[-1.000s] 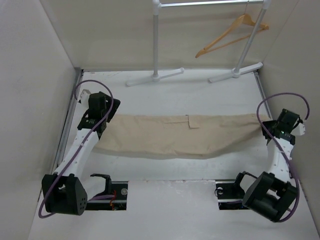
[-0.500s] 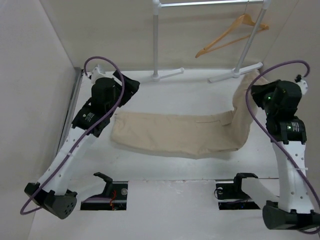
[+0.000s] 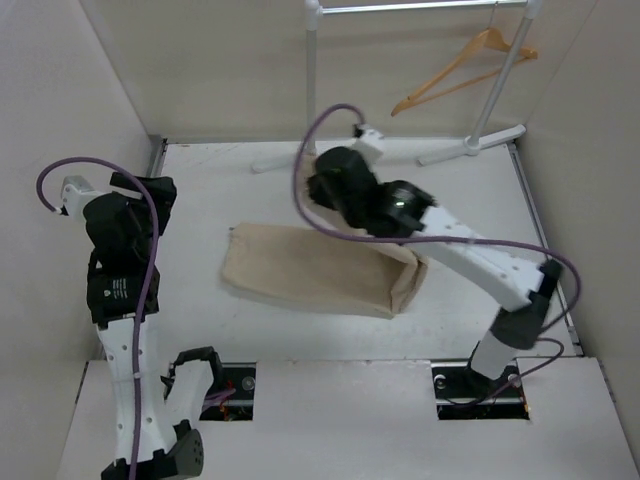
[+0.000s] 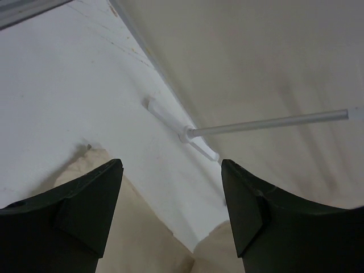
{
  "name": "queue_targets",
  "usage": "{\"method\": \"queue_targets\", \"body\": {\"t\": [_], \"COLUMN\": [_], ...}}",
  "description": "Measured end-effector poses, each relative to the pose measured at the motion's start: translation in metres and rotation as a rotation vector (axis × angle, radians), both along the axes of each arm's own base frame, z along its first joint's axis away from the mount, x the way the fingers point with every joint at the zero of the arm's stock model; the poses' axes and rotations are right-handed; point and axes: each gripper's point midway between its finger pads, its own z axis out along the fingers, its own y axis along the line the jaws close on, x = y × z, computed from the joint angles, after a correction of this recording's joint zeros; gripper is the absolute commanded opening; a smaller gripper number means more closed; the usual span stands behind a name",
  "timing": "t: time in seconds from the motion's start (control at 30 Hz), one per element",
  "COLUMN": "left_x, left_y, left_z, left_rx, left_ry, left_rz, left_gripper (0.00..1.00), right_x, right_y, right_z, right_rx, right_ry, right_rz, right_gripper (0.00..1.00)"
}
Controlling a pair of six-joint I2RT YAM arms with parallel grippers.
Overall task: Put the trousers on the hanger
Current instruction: Fold the trousers at the center of the board.
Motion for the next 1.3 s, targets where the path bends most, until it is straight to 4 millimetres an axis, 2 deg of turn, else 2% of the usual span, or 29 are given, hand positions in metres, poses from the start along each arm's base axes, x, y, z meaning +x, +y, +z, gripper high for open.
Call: {"method": "queue_targets", "body": {"t": [0.1,0.17,0.2,0.27,0.3,0.37,0.43,0.5,0.53,0.63,0.67,0.7,0.73,0.77,0.83,0.87,0.93,1.03,1.13,1.2,1.3], "left_x": [-0.005,-0.005,-0.005,-0.004,-0.002,0.001,0.002,0.004,0.006,0.018,0.024,0.029,0.034,0.038,0.041,0.04,0.04,0.051,0.072,0.083,0.099], "left_y": [0.012,0.014,0.015,0.015,0.016,0.016,0.016,0.015,0.013,-0.007,-0.018,-0.03,-0.044,-0.058,-0.09,-0.106,-0.146,-0.211,-0.278,-0.315,-0.355], "left_z": [-0.007,-0.011,-0.013,-0.017,-0.021,-0.038,-0.062,-0.094,-0.111,-0.162,-0.179,-0.192,-0.204,-0.214,-0.224,-0.225,-0.22,-0.201,-0.184,-0.18,-0.184], "left_rx": [-0.01,-0.013,-0.014,-0.015,-0.014,-0.014,-0.015,-0.014,-0.013,0.004,0.015,0.027,0.044,0.069,0.124,0.151,0.209,0.257,0.273,0.27,0.264], "left_ry": [0.018,0.028,0.032,0.043,0.05,0.084,0.139,0.221,0.264,0.409,0.46,0.502,0.538,0.563,0.582,0.58,0.554,0.482,0.408,0.38,0.365], "left_rz": [0.039,0.047,0.049,0.05,0.048,0.042,0.035,0.018,0.006,-0.09,-0.139,-0.184,-0.238,-0.286,-0.38,-0.424,-0.529,-0.669,-0.784,-0.844,-0.911], "left_gripper": [0.69,0.69,0.7,0.71,0.71,0.71,0.71,0.7,0.69,0.65,0.64,0.63,0.63,0.62,0.59,0.57,0.55,0.53,0.53,0.53,0.53], "right_x": [-0.009,-0.026,-0.039,-0.068,-0.083,-0.109,-0.122,-0.12,-0.114,-0.083,-0.071,-0.061,-0.058,-0.058,-0.067,-0.071,-0.081,-0.102,-0.118,-0.122,-0.122], "right_y": [0.094,0.15,0.175,0.207,0.215,0.216,0.196,0.154,0.128,0.035,0.002,-0.031,-0.057,-0.081,-0.118,-0.129,-0.144,-0.144,-0.133,-0.13,-0.131], "right_z": [-0.043,-0.083,-0.109,-0.157,-0.177,-0.207,-0.217,-0.208,-0.197,-0.14,-0.12,-0.105,-0.098,-0.1,-0.119,-0.135,-0.172,-0.218,-0.239,-0.247,-0.259], "right_rx": [-0.035,-0.056,-0.077,-0.143,-0.18,-0.252,-0.293,-0.304,-0.285,-0.142,-0.078,-0.027,0.004,0.015,0.006,-0.012,-0.066,-0.156,-0.215,-0.246,-0.289], "right_ry": [0.045,0.092,0.122,0.184,0.214,0.266,0.297,0.311,0.306,0.246,0.206,0.166,0.138,0.126,0.137,0.163,0.244,0.368,0.423,0.441,0.467], "right_rz": [0.087,0.152,0.189,0.267,0.305,0.359,0.385,0.381,0.37,0.273,0.22,0.165,0.124,0.093,0.065,0.064,0.08,0.161,0.247,0.274,0.285], "right_gripper": [0.43,0.72,0.78,0.81,0.81,0.82,0.8,0.72,0.65,0.25,0.19,0.17,0.17,0.18,0.3,0.38,0.47,0.47,0.48,0.51,0.54]}}
